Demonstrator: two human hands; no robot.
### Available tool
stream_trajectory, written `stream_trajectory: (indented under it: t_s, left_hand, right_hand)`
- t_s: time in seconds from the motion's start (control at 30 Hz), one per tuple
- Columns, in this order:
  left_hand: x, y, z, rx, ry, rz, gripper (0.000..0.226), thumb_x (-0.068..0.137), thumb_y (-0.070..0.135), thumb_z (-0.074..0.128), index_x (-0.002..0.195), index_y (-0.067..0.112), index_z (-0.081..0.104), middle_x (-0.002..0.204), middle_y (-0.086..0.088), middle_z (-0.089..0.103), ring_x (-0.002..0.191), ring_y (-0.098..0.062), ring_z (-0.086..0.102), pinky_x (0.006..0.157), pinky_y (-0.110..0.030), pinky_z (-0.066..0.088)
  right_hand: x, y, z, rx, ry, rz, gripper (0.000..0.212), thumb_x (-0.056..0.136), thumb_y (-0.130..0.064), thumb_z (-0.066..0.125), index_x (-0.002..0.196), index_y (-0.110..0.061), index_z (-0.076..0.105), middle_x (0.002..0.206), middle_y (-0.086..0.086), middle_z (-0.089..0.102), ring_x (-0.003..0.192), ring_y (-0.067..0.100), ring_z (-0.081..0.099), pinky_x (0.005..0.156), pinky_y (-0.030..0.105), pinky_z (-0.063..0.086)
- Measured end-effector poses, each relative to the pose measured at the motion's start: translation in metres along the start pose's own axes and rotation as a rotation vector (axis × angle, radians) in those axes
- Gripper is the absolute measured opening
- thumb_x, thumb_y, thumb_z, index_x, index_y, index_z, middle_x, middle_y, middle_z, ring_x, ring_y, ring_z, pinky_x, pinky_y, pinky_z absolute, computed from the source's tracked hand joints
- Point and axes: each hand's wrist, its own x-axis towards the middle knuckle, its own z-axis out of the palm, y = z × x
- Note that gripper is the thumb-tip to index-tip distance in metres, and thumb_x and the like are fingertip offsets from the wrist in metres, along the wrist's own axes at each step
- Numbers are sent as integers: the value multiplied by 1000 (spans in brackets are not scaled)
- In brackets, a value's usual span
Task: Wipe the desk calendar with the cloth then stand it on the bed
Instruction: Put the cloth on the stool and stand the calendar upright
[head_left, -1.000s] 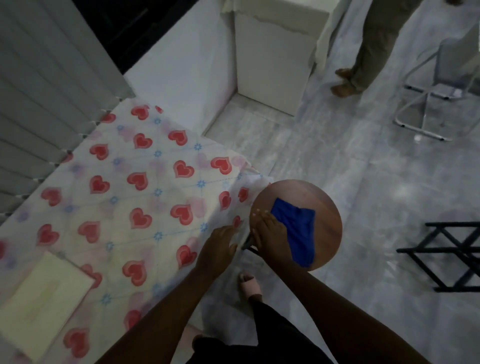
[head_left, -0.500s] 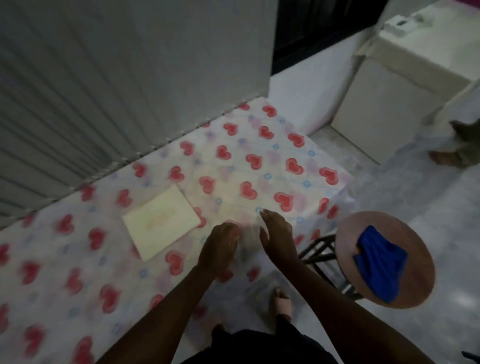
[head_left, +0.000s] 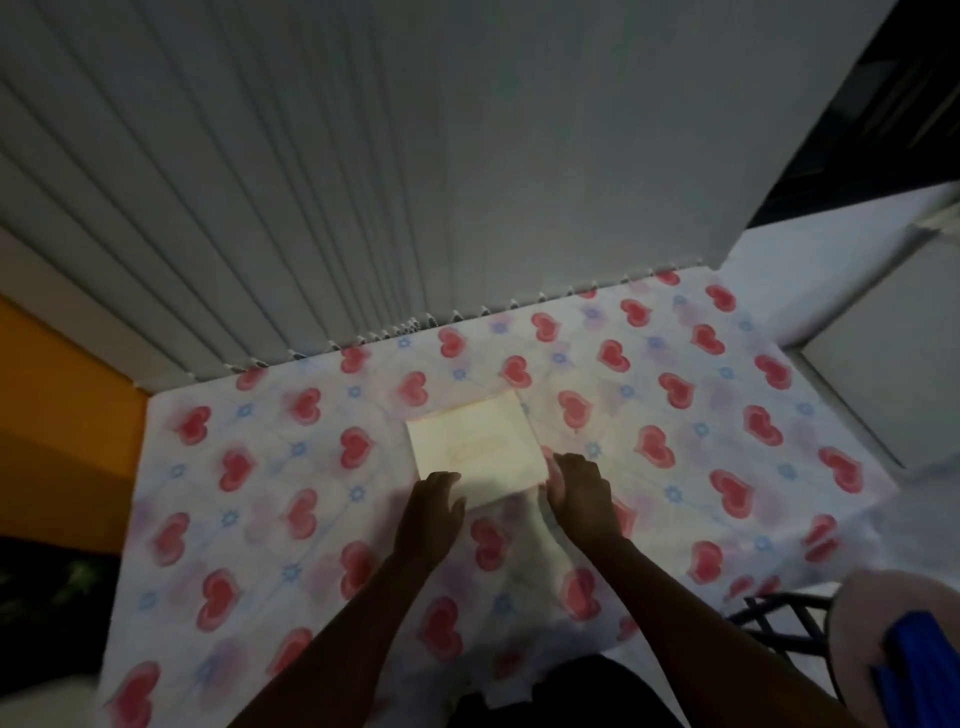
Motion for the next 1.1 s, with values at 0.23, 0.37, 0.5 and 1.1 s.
stream_trajectory:
  t_s: [0.23, 0.37, 0.5, 1.1]
  left_hand:
    - [32, -25, -8, -130, -8, -333, 45, 92, 18, 58, 133, 2, 49, 133, -19, 53, 124, -32, 49, 105, -43, 42]
    - [47, -23, -10, -255, -7, -435, 41, 90, 12, 57, 130, 1, 52, 125, -21, 60, 117, -34, 56, 97, -46, 48]
    - [61, -21, -13, -348, 50, -519, 36, 92, 11, 54, 126, 0, 56, 119, -22, 66, 112, -34, 61, 95, -42, 50]
    - [74, -21, -20, -450, 132, -693, 26, 84, 8, 66, 106, -4, 67, 109, -22, 70, 100, -35, 66, 86, -42, 53]
  right_hand:
    - [58, -20, 10, 39, -149, 31, 41, 97, -27, 51, 129, -1, 49, 131, 19, 52, 120, 32, 47, 101, 39, 41]
    - [87, -26, 8, 105, -214, 47, 33, 98, -24, 49, 114, 3, 57, 123, 23, 57, 111, 34, 54, 97, 40, 45]
    - [107, -29, 7, 230, -210, 132, 30, 95, -12, 47, 95, 11, 66, 105, 27, 67, 93, 38, 62, 81, 42, 52]
    - [129, -23, -4, 447, -207, 230, 23, 94, -12, 54, 108, 5, 62, 118, 22, 63, 110, 34, 59, 98, 47, 48]
